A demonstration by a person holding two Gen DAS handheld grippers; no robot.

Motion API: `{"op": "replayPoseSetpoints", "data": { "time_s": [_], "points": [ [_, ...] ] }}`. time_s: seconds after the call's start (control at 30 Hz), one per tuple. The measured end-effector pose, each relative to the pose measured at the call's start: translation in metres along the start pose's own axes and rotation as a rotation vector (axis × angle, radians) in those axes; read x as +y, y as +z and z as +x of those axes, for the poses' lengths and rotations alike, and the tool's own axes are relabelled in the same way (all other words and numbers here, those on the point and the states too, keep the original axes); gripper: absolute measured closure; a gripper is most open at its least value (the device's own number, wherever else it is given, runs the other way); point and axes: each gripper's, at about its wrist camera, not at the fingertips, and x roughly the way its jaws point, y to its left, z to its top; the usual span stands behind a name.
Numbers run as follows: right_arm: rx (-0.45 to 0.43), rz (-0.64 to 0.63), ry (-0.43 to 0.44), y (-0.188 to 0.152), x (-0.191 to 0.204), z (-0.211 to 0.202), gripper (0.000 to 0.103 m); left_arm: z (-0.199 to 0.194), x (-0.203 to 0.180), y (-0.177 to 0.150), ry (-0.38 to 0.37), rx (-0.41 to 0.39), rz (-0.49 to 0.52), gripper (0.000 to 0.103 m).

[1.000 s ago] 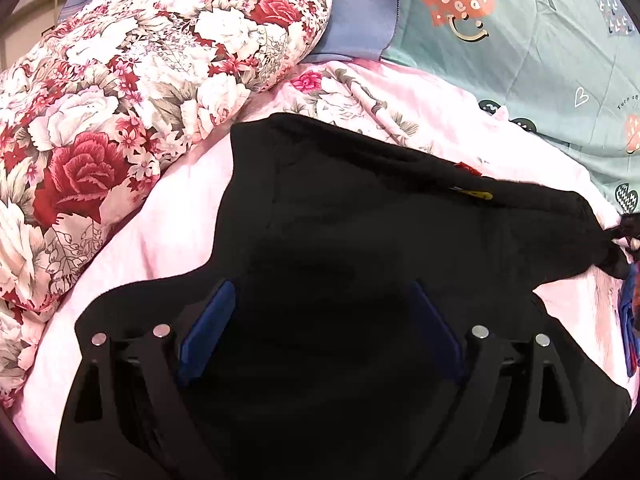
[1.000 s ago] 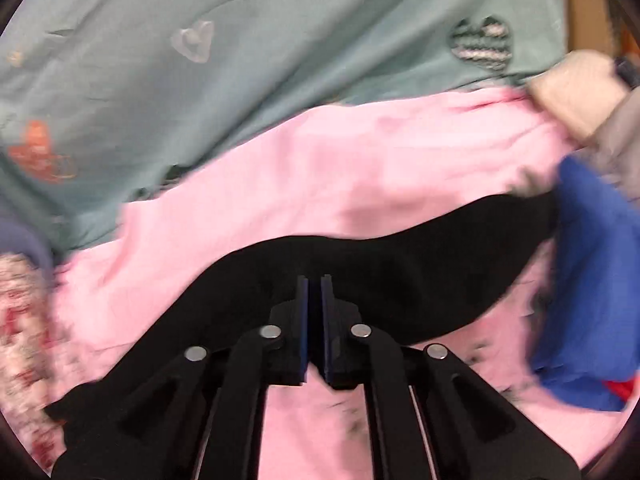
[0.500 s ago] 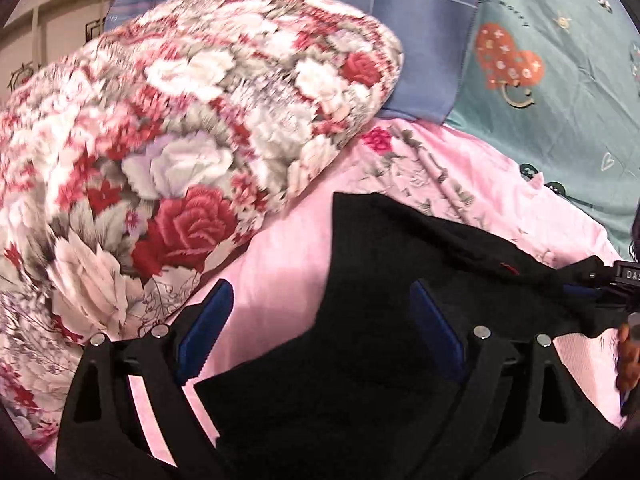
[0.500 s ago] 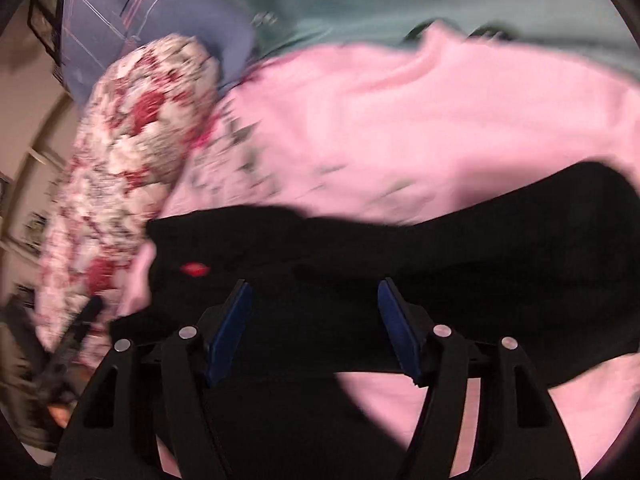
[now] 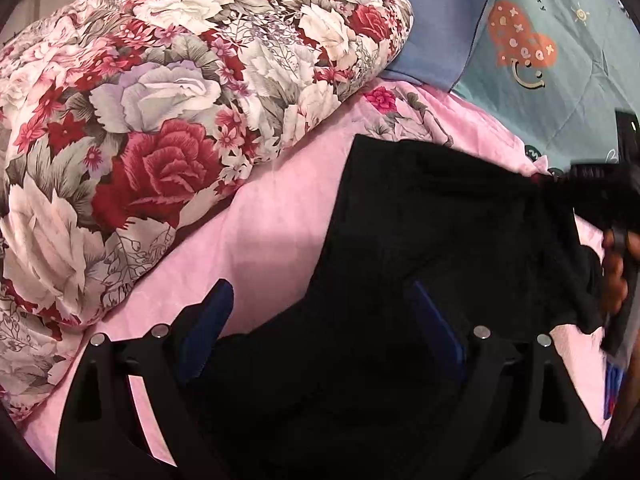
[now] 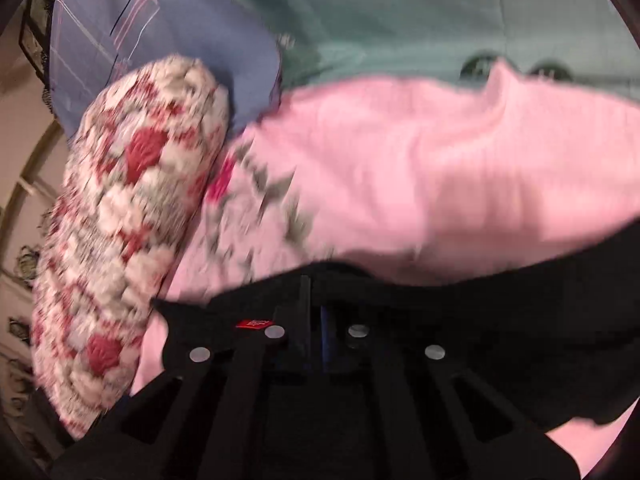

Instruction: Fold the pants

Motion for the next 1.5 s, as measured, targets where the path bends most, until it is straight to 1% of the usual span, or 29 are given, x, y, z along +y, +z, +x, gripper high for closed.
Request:
{"op": "replayPoseSetpoints", "data": {
  "time_s": [0.03, 0.07, 0.1, 0.13, 0.17, 0.2, 0.23, 0.27, 0.33, 0.37, 0.4, 0.47, 0.53, 0.57, 0.6, 0.63, 0.7, 0.77, 0.87, 0.9, 1.03, 1.17, 1.23, 1.27, 1.33, 1.4, 1.43, 1.47, 1.5],
  "points": [
    [-0.017, -0.015, -0.008, 0.007, 0.000, 0.006, 0.100, 0.001, -0.001, 0.000, 0.005, 0.001, 0.009, 0.012],
    [-0.013, -0.057, -0.029, 0.011, 0.001, 0.021, 0.096, 0.004, -0.003, -0.001, 0.012, 0.004, 0.022, 0.012],
    [0.017, -0.090, -0.074, 0.012, 0.001, 0.035, 0.077, 0.006, -0.004, -0.001, 0.019, 0.007, 0.030, 0.012],
    [0.048, -0.121, -0.149, 0.010, -0.002, 0.048, 0.066, 0.008, -0.005, -0.001, 0.029, 0.012, 0.040, 0.012],
    [0.069, -0.150, -0.224, 0.007, -0.003, 0.057, 0.050, 0.011, -0.005, -0.001, 0.038, 0.016, 0.048, 0.012],
    [0.064, -0.175, -0.238, 0.004, -0.004, 0.055, 0.047, 0.013, -0.005, -0.001, 0.046, 0.019, 0.050, 0.012],
    [0.046, -0.169, -0.213, 0.004, -0.007, 0.046, 0.047, 0.013, -0.004, -0.001, 0.049, 0.018, 0.047, 0.012],
    [0.025, -0.138, -0.167, 0.004, -0.014, 0.031, 0.047, 0.014, -0.003, -0.001, 0.054, 0.015, 0.043, 0.012],
    [-0.048, -0.031, 0.001, 0.004, -0.042, -0.018, 0.046, 0.013, -0.002, 0.000, 0.056, 0.011, 0.043, 0.012],
    [-0.086, 0.007, 0.051, 0.002, -0.058, -0.041, 0.042, 0.011, -0.004, 0.001, 0.057, 0.001, 0.051, 0.012],
    [-0.131, 0.035, 0.028, -0.003, -0.082, -0.071, 0.037, 0.009, -0.005, 0.001, 0.060, -0.008, 0.060, 0.012],
    [-0.184, 0.040, -0.114, -0.011, -0.120, -0.111, 0.033, 0.006, -0.010, 0.003, 0.062, -0.022, 0.087, 0.012],
    [-0.208, 0.008, -0.366, -0.022, -0.174, -0.151, 0.033, 0.002, -0.019, 0.008, 0.054, -0.028, 0.110, 0.012],
    [-0.205, 0.014, -0.443, -0.025, -0.195, -0.162, 0.033, 0.000, -0.024, 0.011, 0.044, -0.029, 0.127, 0.012],
    [-0.198, 0.053, -0.536, -0.032, -0.233, -0.180, 0.033, -0.001, -0.030, 0.016, 0.037, -0.032, 0.143, 0.012],
    [-0.188, 0.096, -0.606, -0.037, -0.265, -0.194, 0.033, -0.003, -0.036, 0.020, 0.036, -0.042, 0.155, 0.012],
    [-0.190, 0.215, -0.661, -0.048, -0.321, -0.218, 0.033, -0.005, -0.049, 0.029, 0.030, -0.060, 0.176, 0.012],
    [-0.215, 0.387, -0.646, -0.062, -0.377, -0.238, 0.033, -0.004, -0.057, 0.034, 0.006, -0.046, 0.177, 0.012],
    [-0.220, 0.479, -0.603, -0.069, -0.419, -0.241, 0.033, 0.004, -0.066, 0.037, -0.041, 0.003, 0.145, 0.012],
    [-0.222, 0.483, -0.596, -0.068, -0.425, -0.237, 0.033, 0.008, -0.072, 0.037, -0.046, 0.011, 0.151, 0.012],
    [-0.166, 0.455, -0.619, -0.060, -0.438, -0.217, 0.033, 0.018, -0.088, 0.031, -0.013, 0.011, 0.195, 0.012],
    [-0.180, 0.392, -0.547, -0.049, -0.430, -0.211, 0.034, 0.029, -0.098, 0.024, -0.051, 0.047, 0.171, 0.012],
    [-0.220, 0.340, -0.569, -0.046, -0.418, -0.215, 0.036, 0.035, -0.106, 0.021, -0.062, 0.054, 0.172, 0.012],
    [-0.212, 0.315, -0.559, -0.045, -0.414, -0.214, 0.036, 0.039, -0.111, 0.019, -0.073, 0.062, 0.179, 0.012],
    [-0.105, 0.304, -0.570, -0.045, -0.415, -0.200, 0.036, 0.047, -0.119, 0.016, -0.087, 0.079, 0.198, 0.012],
    [-0.054, 0.263, -0.613, -0.049, -0.417, -0.184, 0.037, 0.055, -0.121, 0.012, -0.060, 0.089, 0.207, 0.012],
    [-0.045, 0.229, -0.653, -0.050, -0.415, -0.176, 0.042, 0.056, -0.121, 0.011, -0.037, 0.084, 0.208, 0.013],
    [-0.029, 0.213, -0.672, -0.052, -0.414, -0.167, 0.065, 0.055, -0.120, 0.010, -0.027, 0.071, 0.208, 0.014],
    [-0.036, 0.218, -0.681, -0.052, -0.412, -0.163, 0.073, 0.053, -0.118, 0.009, -0.029, 0.054, 0.208, 0.014]
  ]
}}
